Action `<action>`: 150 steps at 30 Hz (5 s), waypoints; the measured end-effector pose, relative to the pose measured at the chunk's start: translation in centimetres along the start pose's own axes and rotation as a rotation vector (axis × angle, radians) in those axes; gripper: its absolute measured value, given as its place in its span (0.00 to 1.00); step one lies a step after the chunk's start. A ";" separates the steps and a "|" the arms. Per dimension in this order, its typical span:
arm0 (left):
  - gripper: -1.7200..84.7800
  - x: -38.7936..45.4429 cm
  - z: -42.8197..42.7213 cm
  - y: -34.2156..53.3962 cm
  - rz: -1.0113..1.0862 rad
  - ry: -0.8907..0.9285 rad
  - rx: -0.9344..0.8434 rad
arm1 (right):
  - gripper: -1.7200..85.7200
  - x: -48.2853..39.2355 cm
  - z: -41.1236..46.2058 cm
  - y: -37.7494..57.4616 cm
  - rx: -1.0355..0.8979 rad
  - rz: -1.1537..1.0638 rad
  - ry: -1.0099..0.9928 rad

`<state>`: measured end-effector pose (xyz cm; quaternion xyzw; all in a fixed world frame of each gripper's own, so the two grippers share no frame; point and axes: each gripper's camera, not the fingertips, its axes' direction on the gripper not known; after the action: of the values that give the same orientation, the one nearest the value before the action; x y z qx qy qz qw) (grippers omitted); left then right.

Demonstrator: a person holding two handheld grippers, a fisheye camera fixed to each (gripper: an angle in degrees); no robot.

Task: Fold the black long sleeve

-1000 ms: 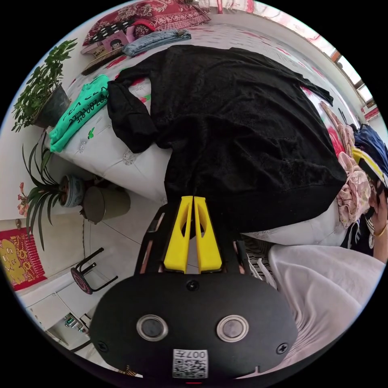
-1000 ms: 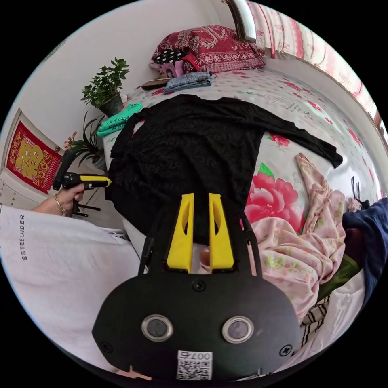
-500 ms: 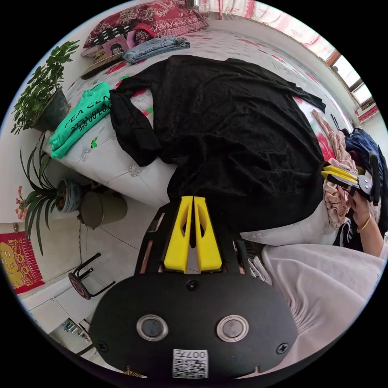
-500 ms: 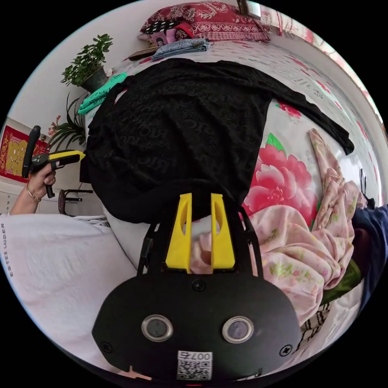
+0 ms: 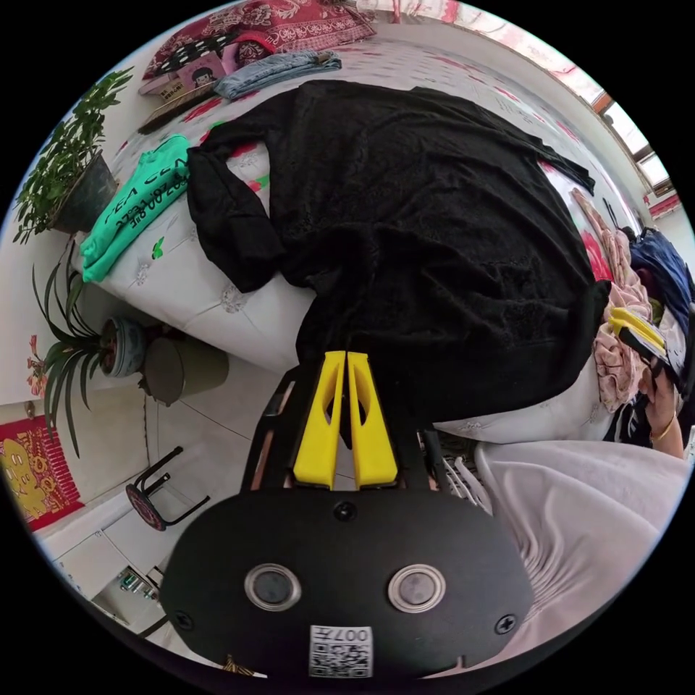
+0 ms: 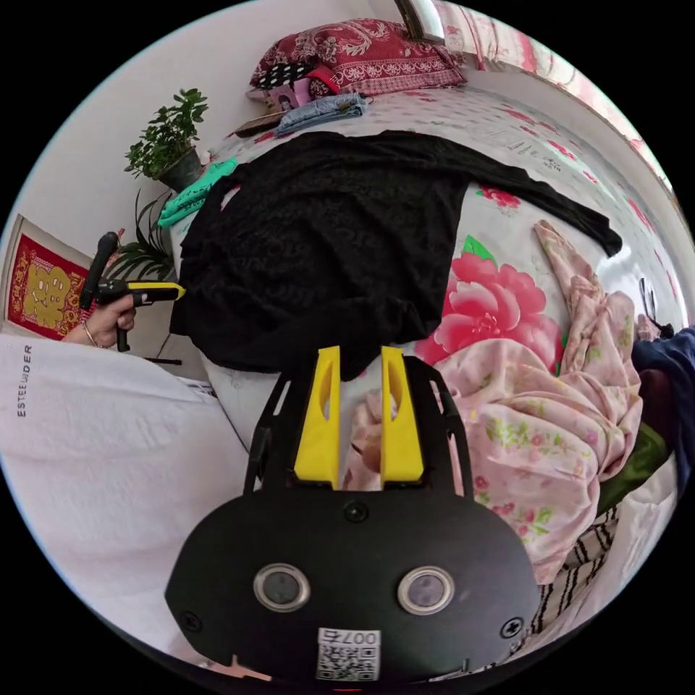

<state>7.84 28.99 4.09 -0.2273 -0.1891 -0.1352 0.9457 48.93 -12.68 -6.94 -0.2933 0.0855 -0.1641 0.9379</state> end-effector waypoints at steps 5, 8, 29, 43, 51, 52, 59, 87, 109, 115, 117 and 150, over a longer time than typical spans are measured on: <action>0.01 -0.1 -1.3 -0.1 -0.009 0.002 -0.003 | 0.05 0.8 2.4 -1.2 -0.050 0.023 0.043; 0.01 -0.7 -3.4 0.8 -0.018 0.027 0.008 | 0.03 0.7 -0.2 -2.2 -0.032 -0.014 0.007; 0.01 -8.5 -16.9 -10.9 0.034 0.259 0.097 | 0.02 7.0 -17.2 -12.0 -0.062 -0.095 -0.111; 0.01 -11.2 -48.0 -8.8 0.200 0.182 0.690 | 0.02 -2.7 -44.7 -7.5 0.784 -0.291 0.143; 0.01 -11.0 -26.1 -6.3 0.077 0.291 0.192 | 0.02 0.6 -24.0 0.0 0.271 -0.180 0.002; 0.01 -10.7 -22.6 -5.7 0.048 0.302 0.115 | 0.02 0.6 -20.1 1.0 0.178 -0.163 0.005; 0.01 -11.2 -16.4 0.2 -0.063 0.315 0.006 | 0.02 -3.1 -9.6 8.0 0.016 -0.180 0.065; 0.14 -25.3 -11.0 -15.2 -0.266 0.063 0.128 | 0.07 -34.0 13.2 -4.7 -0.011 -0.584 -0.104; 0.07 -47.4 -28.0 -7.6 -0.513 0.172 0.742 | 0.10 -49.4 32.5 -8.1 -0.431 -0.818 -0.296; 0.07 -49.7 -30.5 -5.9 -0.675 0.151 0.817 | 0.10 -42.5 25.0 -8.3 -0.217 -0.660 -0.389; 0.07 -49.5 -30.6 -5.4 -0.715 0.204 0.848 | 0.10 -37.9 22.1 -7.5 -0.139 -0.555 -0.392; 0.15 10.3 -4.5 -23.2 0.395 0.036 0.220 | 0.12 -3.3 12.6 -1.5 0.090 0.020 0.061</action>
<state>10.44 5.13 13.55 -0.1529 -0.1376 0.0701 0.9761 48.69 -6.07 4.45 -0.2447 0.1093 -0.1672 0.9488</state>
